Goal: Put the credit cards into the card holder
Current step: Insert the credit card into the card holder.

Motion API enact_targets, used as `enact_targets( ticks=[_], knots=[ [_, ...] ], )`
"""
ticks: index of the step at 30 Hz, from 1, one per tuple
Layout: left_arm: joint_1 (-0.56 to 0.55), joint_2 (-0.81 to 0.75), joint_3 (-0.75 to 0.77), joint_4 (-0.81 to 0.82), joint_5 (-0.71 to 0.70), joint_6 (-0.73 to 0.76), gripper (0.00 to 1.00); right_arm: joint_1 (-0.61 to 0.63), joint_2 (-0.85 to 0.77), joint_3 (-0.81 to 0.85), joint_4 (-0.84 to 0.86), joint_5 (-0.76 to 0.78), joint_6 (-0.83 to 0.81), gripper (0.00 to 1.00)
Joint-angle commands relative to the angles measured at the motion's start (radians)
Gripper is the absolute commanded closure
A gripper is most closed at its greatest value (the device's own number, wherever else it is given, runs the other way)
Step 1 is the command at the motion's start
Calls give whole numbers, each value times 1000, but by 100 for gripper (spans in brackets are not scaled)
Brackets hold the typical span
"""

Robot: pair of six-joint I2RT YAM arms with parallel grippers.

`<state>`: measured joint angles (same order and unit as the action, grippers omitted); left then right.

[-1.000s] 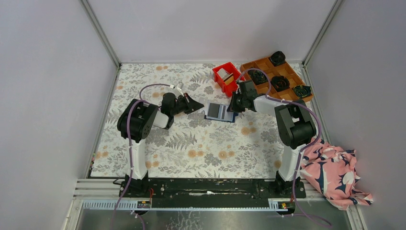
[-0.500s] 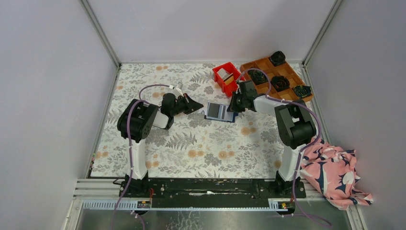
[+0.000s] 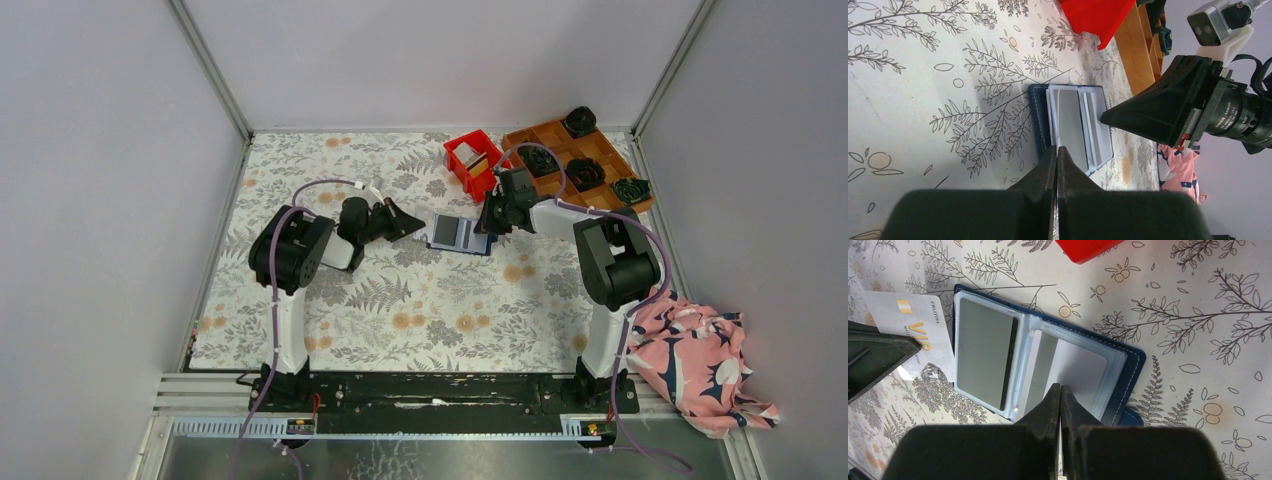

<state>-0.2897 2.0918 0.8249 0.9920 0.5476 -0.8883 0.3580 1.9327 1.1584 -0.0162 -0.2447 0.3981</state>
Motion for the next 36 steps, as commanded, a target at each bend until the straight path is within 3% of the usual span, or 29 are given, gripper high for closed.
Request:
enact_targets(
  ticks=[1,36],
  knots=[
    [-7,15,2,62,-16,-6,100,8,15,15,1,19,-12,99],
    [-31,-40,-13,97,-8,-50,100,7,13,14,2,16,-7,99]
  ],
)
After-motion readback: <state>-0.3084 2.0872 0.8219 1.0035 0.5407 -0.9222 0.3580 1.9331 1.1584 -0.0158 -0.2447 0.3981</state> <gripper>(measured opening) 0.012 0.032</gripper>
